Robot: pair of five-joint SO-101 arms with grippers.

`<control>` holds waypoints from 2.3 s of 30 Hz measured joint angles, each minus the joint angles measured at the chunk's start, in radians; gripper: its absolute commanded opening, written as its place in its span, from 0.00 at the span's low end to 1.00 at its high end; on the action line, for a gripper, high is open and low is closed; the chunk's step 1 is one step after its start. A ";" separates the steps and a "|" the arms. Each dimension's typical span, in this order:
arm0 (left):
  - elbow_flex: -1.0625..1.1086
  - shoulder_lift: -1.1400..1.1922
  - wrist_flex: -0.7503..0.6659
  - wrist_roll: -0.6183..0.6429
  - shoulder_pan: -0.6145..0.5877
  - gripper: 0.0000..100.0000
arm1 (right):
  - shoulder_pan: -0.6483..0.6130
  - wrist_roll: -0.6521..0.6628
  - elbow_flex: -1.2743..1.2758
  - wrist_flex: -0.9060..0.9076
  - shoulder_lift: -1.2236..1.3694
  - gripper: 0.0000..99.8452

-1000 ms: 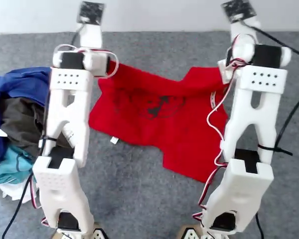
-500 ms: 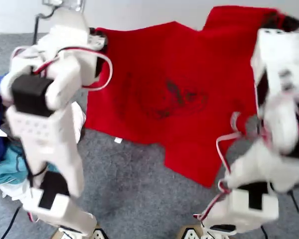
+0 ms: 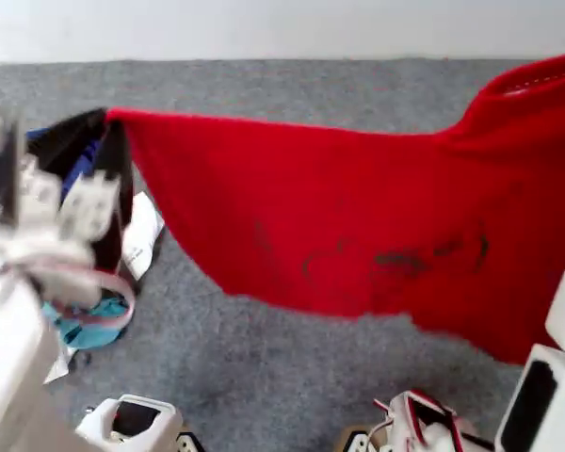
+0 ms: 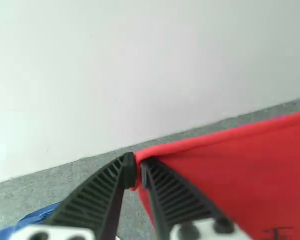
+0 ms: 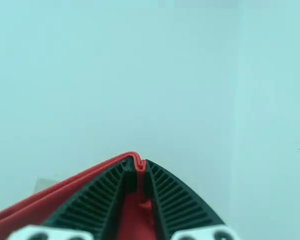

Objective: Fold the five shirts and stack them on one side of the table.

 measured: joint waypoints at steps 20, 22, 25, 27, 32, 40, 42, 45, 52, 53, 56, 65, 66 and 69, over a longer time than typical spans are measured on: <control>0.905 0.198 -1.109 0.000 -0.072 0.01 | -0.123 0.164 0.623 -0.186 0.456 0.01; 0.879 0.295 -1.152 0.000 -0.091 0.01 | -0.129 0.164 0.624 -0.190 0.512 0.01; 0.830 0.408 -1.135 0.000 -0.089 0.01 | -0.133 0.164 0.631 -0.186 0.554 0.01; 0.813 0.451 -1.109 0.000 -0.075 0.01 | -0.132 0.169 0.631 -0.169 0.565 0.01; 0.810 0.511 -1.059 0.000 -0.048 0.01 | -0.137 0.169 0.631 -0.101 0.577 0.01; 0.770 0.446 -0.980 0.000 -0.048 0.01 | -0.072 0.069 0.592 -0.054 0.509 0.01; 0.738 0.351 -0.899 0.000 -0.040 0.01 | -0.051 0.043 0.559 -0.049 0.440 0.01; 0.651 0.163 -0.733 0.000 0.003 0.01 | -0.038 0.034 0.497 -0.049 0.308 0.01; 0.460 -0.075 -0.420 0.000 0.068 0.01 | -0.035 0.034 0.354 -0.069 0.055 0.01; 0.439 -0.078 -0.385 0.000 0.069 0.01 | -0.035 0.034 0.341 -0.078 0.032 0.01; 0.391 -0.083 -0.305 0.000 0.069 0.01 | -0.032 0.034 0.310 -0.114 0.012 0.01; 0.465 -0.072 -0.367 0.000 0.069 0.01 | -0.029 0.040 0.305 -0.127 0.226 0.01; 0.503 -0.055 -0.408 0.000 0.069 0.01 | -0.029 0.041 0.307 -0.127 0.265 0.01; 0.634 0.032 -0.580 0.000 0.069 0.01 | -0.035 0.049 0.307 -0.127 0.396 0.01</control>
